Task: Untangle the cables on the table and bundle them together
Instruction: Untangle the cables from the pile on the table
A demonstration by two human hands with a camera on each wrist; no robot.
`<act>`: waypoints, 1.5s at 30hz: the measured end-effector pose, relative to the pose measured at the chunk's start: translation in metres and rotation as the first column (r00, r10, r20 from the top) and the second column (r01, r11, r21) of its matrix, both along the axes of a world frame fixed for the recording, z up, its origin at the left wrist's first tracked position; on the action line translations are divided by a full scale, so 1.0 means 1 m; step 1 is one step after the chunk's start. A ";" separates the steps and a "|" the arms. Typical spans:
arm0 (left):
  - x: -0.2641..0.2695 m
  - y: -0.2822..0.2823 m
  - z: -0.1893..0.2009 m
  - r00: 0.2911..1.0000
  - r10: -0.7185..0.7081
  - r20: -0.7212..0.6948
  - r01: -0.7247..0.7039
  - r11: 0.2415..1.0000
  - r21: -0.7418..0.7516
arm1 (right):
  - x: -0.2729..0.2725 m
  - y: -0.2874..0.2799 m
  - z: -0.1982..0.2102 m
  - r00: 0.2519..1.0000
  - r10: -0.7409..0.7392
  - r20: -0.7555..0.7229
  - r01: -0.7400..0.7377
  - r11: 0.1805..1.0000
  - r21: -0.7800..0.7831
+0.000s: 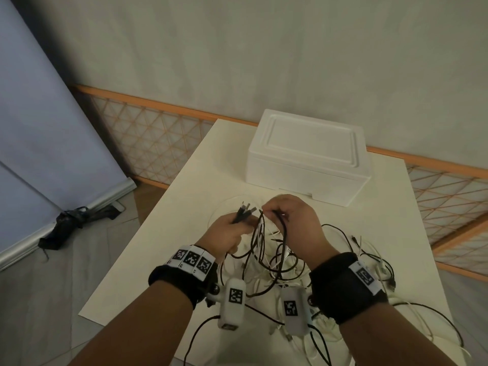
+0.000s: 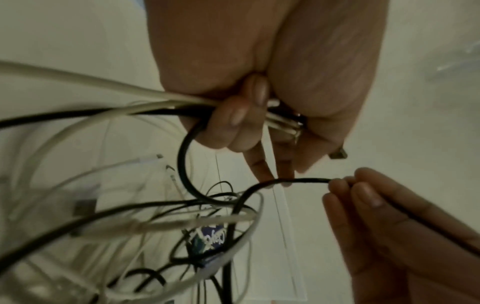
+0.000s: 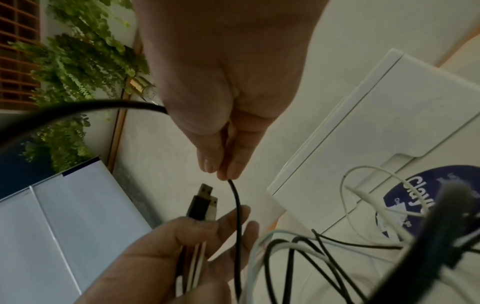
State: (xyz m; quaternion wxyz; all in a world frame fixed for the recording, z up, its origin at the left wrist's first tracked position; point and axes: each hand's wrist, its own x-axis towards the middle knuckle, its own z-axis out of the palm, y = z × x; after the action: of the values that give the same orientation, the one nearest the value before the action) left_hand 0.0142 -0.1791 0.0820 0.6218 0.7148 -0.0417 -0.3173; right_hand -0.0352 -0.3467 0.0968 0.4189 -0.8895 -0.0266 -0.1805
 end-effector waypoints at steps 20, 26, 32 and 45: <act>0.010 -0.002 -0.014 0.840 -0.192 0.507 0.067 0.965 0.253 | -0.001 0.005 0.082 0.995 -0.086 -0.052 0.098 0.736 0.669; 0.028 0.007 -0.014 0.864 -0.187 0.467 0.004 0.930 0.367 | -0.010 -0.006 0.078 0.973 -0.227 0.034 0.137 0.694 0.707; 0.033 -0.001 0.018 0.806 -0.143 0.575 -0.066 0.943 0.327 | -0.009 -0.029 0.059 0.862 -0.507 0.009 0.462 0.779 -0.424; 0.027 -0.005 -0.006 0.736 -0.344 0.583 0.090 0.903 0.420 | 0.002 -0.001 0.062 0.927 -0.104 -0.359 0.023 0.975 -0.221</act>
State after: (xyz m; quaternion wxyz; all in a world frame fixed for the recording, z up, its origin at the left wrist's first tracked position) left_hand 0.0411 -0.1840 0.0760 0.3834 0.8718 -0.2777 -0.1260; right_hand -0.0329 -0.3480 0.1592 0.3128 -0.9476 0.0623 -0.0199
